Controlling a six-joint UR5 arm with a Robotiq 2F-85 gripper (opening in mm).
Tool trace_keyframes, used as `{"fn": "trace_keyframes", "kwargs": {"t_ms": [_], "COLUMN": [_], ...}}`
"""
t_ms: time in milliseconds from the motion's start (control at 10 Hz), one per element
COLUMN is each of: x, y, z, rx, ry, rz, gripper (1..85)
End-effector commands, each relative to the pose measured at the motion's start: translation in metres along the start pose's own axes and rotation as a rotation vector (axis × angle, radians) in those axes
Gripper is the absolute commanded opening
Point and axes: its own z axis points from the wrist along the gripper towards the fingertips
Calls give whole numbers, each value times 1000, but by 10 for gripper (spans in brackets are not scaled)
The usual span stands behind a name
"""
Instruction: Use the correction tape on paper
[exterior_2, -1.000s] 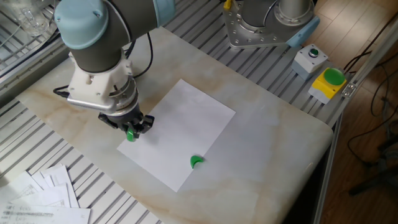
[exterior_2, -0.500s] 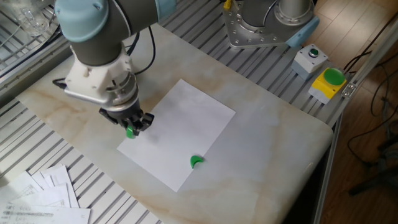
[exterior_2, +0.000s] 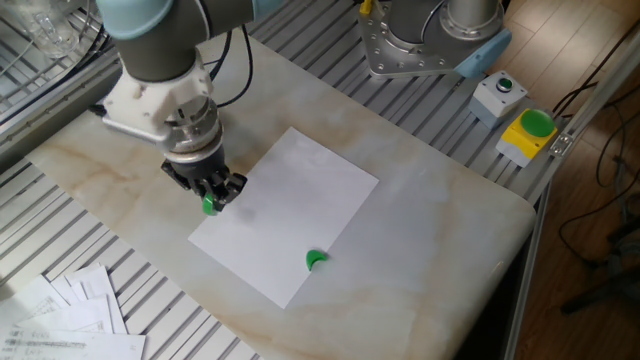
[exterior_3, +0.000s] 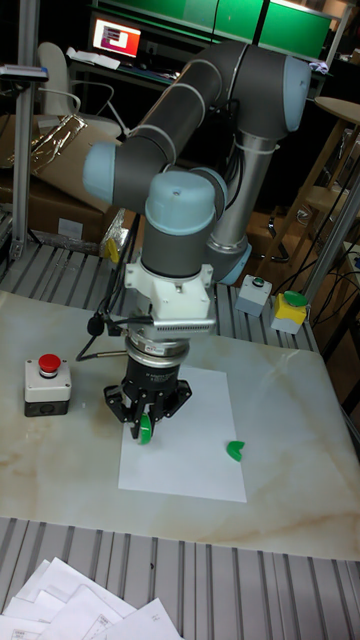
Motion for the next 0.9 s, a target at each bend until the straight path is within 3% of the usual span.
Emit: {"fn": "trace_keyframes", "kwargs": {"t_ms": [0,200,400,800], "x": [-2,-1,2,20], "y": [-1,3,0,-4], "z": [-4,-1,3,13], "rx": [-10,-12,4,28], "ry": [-64,-85,-94,-83], "rz": [68,135,132,124], "gripper": [17,17,17,17]}}
